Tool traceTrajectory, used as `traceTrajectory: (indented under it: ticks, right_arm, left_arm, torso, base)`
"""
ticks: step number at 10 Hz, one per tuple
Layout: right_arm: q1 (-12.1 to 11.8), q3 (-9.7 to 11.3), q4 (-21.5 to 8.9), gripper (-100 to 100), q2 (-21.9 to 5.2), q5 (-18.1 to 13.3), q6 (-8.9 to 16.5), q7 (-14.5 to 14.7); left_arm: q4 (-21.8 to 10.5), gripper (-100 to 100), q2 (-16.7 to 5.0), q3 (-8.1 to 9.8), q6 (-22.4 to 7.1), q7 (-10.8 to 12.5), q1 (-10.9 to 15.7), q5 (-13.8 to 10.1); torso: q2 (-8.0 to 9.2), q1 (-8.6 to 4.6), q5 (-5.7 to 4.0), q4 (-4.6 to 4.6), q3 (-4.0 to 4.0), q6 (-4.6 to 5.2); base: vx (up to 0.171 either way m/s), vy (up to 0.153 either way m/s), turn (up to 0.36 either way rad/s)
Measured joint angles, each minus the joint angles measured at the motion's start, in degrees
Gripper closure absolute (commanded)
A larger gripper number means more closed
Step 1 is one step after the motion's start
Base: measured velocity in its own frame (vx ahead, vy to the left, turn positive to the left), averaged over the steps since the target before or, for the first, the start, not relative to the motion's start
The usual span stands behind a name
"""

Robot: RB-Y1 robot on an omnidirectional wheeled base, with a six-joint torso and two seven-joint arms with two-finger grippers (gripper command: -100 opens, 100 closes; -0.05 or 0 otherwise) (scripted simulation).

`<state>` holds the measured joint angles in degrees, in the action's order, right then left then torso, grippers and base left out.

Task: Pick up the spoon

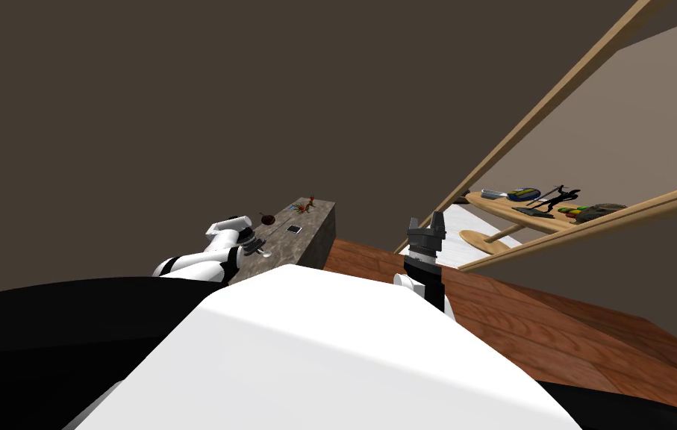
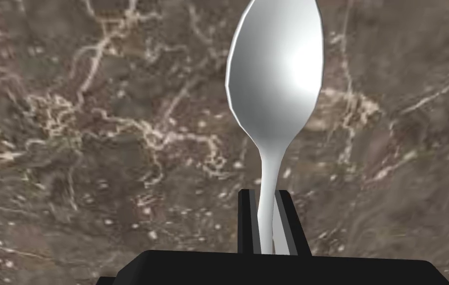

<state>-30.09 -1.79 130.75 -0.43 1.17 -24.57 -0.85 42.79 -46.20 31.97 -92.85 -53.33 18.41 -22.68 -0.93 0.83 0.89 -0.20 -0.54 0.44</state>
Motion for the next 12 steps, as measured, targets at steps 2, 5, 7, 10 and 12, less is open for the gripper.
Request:
traceTrajectory:
  ticks: [2, 5, 7, 10, 12]
  right_arm:
    - [0.00, 0.00, 0.00, 0, 0.00, 0.00, 0.00, 0.00]
    - [0.00, 0.00, 0.00, 0, 0.00, 0.00, 0.00, 0.00]
    - [0.00, 0.00, 0.00, 0, 0.00, 0.00, 0.00, 0.00]
    - [0.00, 0.00, 0.00, 0, 0.00, 0.00, 0.00, 0.00]
    - [0.00, 0.00, 0.00, 0, 0.00, 0.00, 0.00, 0.00]
  left_arm:
    - [0.00, 100, 0.00, 0.00, 0.00, -0.02, 0.00, 0.00]
    - [0.06, 100, -2.04, -2.69, 0.72, 0.64, -2.23, -4.24]
    - [0.80, 100, -2.92, -4.24, 0.92, 1.43, -3.88, -7.11]
    - [0.34, 100, -4.89, -6.84, 1.95, 1.94, -5.96, -11.52]
    - [0.92, 100, -5.92, -8.39, 2.10, 2.70, -7.46, -14.24]
  torso:
    - [-0.02, 0.00, 0.00, 0.00, -0.01, -0.01]
    - [0.02, 0.01, 0.00, 0.00, 0.01, -0.04]
    - [0.01, 0.02, 0.00, -0.01, 0.00, -0.05]
    - [-0.04, 0.03, 0.00, -0.03, -0.03, -0.08]
    - [-0.16, 0.02, 0.00, -0.04, -0.09, -0.01]
  base:
    - [0.000, 0.000, 0.000]
    - [-0.004, 0.004, -0.012]
    - [-0.006, 0.006, -0.021]
    - [0.004, 0.003, -0.013]
    - [0.041, 0.006, -0.043]
